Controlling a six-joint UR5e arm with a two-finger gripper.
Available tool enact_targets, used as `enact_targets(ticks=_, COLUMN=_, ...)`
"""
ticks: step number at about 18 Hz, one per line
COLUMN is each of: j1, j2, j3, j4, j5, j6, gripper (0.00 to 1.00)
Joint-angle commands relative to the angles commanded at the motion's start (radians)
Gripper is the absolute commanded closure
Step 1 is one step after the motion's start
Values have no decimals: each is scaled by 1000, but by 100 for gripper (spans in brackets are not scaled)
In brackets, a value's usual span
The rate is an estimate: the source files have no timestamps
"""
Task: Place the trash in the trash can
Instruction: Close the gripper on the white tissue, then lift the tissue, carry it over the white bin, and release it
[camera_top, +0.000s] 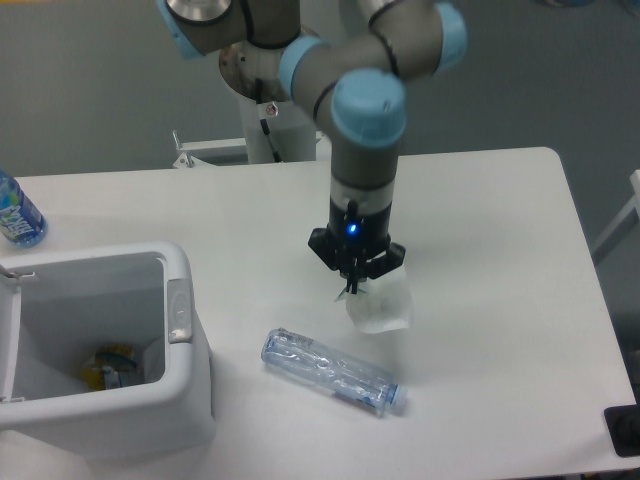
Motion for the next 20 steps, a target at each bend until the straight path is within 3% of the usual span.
enact_targets(ticks=4, j1=-31, j2=6, j3=166, j4=0, j5=-28, j6=-314, gripper=100)
enact_targets(ticks=7, j1=-116, j2=6, j3=250, j4=3, j5=-34, j6=-442, gripper=100)
enact_targets(ticks=11, j1=-293, j2=5, j3=243, j4=20, j5=-34, j6=-475, gripper=100)
enact_targets(ticks=15, j1=-417, j2=-41, j3=240, j4=21, j5=-34, j6=-482, gripper=100)
enact_targets(ticks=16, j1=-425, j2=-49, j3=240, j4=21, j5=-34, j6=-479, gripper=91)
enact_targets(ticks=18, j1=-445, j2=-66, j3=237, j4=23, j5=-34, j6=-482, gripper=84)
enact_targets(ticks=19, j1=-446, j2=-69, j3=231, j4=25, j5=-34, j6=-482, gripper=69)
enact_targets(ticks=20, j1=-446, j2=-71, j3=226, j4=26, j5=-36, j6=-476, gripper=34)
